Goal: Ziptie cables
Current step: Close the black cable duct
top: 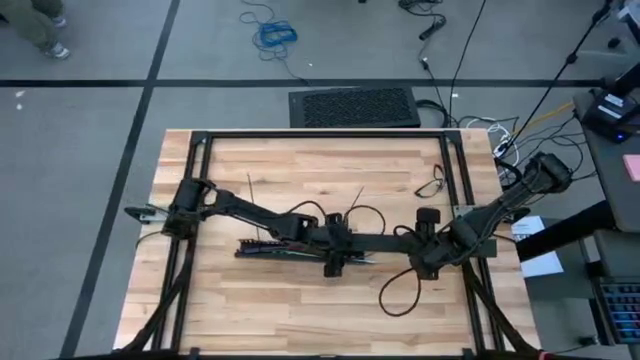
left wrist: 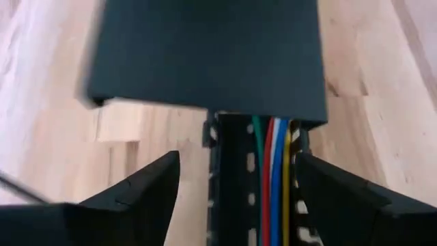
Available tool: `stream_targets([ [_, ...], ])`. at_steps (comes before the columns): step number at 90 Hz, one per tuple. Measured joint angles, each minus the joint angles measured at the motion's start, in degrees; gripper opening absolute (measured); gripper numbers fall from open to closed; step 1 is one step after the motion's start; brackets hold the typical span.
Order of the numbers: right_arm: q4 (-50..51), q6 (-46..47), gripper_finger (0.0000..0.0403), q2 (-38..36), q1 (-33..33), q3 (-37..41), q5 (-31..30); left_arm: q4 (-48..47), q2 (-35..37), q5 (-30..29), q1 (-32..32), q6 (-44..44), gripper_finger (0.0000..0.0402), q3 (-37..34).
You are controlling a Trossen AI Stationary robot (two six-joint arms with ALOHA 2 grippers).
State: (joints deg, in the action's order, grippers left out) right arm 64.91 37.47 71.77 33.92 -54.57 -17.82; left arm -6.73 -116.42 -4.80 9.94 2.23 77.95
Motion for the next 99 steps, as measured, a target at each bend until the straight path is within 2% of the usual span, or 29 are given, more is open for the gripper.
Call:
stream_targets([
  [27,0.0,0.2,0.0221,0.0,0.0,0.0,0.2,2.7,-0.6,0.6,0.8,-1.2,0.0291,0.0],
  [47,0.1,0.1,0.0221,0.0,0.0,0.0,0.2,3.3,0.3,3.0,2.4,-1.5,0.0291,1.0],
  [99,0.0,0.4,0.0221,0.0,0.0,0.0,0.4,3.5,-4.4,1.5,0.9,-3.9,0.0291,1.5],
])
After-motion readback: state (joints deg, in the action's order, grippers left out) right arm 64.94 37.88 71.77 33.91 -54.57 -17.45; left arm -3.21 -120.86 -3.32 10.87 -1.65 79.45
